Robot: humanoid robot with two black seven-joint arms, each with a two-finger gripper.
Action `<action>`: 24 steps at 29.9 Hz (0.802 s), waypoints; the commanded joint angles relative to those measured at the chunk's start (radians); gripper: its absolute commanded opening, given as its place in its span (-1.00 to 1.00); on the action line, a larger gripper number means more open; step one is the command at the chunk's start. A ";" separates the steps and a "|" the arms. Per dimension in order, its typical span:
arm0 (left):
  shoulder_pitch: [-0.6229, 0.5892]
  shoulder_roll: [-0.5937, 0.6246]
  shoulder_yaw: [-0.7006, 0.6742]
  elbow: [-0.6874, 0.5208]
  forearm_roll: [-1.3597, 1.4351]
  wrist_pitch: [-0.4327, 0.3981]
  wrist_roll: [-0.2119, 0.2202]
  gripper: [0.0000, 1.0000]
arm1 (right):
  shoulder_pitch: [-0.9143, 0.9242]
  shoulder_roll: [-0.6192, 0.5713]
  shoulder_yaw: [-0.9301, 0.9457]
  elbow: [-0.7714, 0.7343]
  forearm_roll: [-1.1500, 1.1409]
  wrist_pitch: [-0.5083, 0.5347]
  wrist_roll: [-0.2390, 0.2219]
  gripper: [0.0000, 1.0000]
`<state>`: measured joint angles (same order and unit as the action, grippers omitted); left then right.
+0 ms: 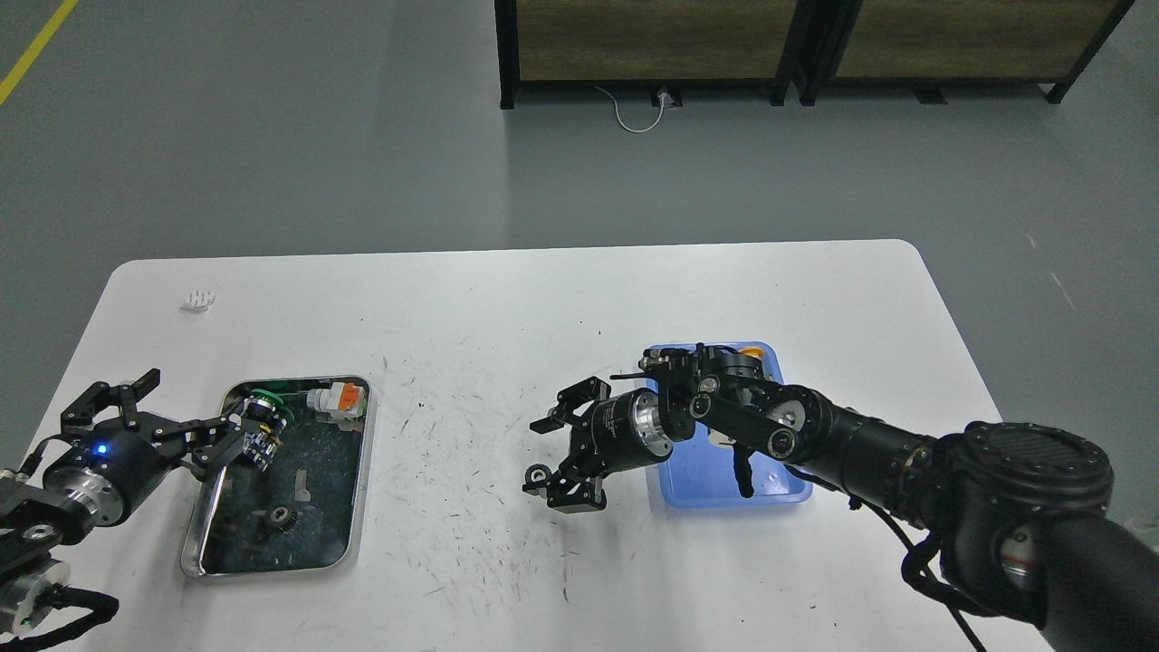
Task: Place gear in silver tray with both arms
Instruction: 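Carry the gear out and set it on the table between the trays, then reach the left gripper toward the second gear on the table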
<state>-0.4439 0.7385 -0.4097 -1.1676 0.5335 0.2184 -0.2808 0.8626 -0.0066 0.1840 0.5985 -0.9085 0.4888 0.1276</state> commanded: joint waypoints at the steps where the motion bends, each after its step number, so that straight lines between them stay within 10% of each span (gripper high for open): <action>1: -0.009 0.022 0.000 -0.015 -0.001 -0.007 -0.003 0.97 | 0.007 -0.036 0.093 -0.040 0.000 0.000 0.000 0.64; 15: -0.185 0.084 0.023 -0.184 0.051 -0.099 -0.035 0.97 | 0.033 -0.348 0.537 -0.098 0.112 0.000 -0.003 0.84; 24: -0.213 -0.088 0.129 -0.267 0.129 -0.160 -0.029 0.97 | 0.045 -0.572 0.661 -0.123 0.186 0.000 -0.003 0.85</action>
<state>-0.6592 0.7139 -0.3156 -1.4244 0.6582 0.0829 -0.3126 0.9083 -0.5157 0.8220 0.4763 -0.7435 0.4887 0.1231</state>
